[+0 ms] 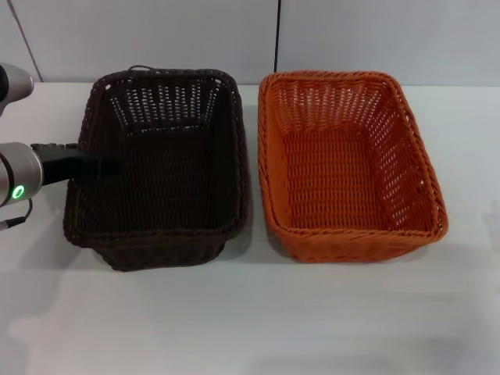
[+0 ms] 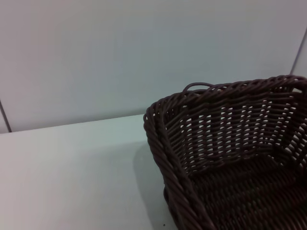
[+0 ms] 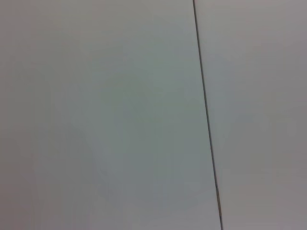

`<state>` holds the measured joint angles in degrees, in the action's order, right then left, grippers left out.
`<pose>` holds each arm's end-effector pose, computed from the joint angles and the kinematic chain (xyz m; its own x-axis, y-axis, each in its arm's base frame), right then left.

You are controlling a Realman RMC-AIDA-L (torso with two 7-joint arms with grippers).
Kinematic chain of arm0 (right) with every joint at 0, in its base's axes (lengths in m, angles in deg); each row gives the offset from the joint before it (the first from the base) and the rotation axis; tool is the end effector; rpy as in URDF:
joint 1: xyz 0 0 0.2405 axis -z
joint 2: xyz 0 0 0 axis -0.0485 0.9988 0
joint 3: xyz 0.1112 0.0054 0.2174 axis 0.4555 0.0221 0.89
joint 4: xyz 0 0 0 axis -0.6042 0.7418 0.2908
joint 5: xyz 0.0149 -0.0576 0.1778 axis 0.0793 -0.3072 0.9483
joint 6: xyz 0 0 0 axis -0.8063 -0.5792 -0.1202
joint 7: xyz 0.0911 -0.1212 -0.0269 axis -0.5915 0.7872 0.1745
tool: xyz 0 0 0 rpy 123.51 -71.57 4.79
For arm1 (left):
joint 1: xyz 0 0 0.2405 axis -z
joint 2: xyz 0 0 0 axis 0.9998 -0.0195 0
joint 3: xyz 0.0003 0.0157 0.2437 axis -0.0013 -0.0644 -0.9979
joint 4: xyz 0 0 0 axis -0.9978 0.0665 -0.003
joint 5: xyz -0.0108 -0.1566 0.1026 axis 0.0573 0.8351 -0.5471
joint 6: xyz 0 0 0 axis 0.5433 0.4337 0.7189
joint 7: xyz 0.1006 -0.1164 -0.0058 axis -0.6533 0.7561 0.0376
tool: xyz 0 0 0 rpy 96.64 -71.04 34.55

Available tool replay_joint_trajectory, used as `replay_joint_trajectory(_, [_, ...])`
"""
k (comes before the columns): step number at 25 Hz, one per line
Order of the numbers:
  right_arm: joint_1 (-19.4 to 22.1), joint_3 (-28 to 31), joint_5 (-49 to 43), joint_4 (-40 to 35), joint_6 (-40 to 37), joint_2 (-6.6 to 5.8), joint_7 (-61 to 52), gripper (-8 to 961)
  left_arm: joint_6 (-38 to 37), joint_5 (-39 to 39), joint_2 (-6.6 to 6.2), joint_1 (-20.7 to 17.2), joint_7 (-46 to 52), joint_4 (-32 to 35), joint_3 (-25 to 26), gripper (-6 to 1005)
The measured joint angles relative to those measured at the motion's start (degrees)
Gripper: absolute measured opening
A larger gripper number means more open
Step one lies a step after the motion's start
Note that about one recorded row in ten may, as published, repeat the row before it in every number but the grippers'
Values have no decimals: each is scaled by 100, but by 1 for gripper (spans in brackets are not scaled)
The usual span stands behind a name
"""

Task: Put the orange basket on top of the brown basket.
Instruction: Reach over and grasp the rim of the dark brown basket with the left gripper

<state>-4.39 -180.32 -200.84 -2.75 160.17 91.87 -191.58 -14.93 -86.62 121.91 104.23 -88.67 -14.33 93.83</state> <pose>0.3037 0.2521 0.0108 0.6671 0.1667 -0.7260 -0.7448 0.1345 -0.6535 -0.2577 0.3589 0.0284 0.6645 0.6129 0.4275 0.6830 -0.2659 -0.6803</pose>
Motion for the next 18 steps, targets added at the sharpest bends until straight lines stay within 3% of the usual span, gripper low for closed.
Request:
replay_joint_trajectory(6, [15,5,-1,0,14,0,12,817,71,-6,-16,-30,9,-59,2,798])
replay_joint_trajectory(18, [16,-3,-10,-8,138,0,20,816,380,-30,-28,-32,-131,-243,38,424])
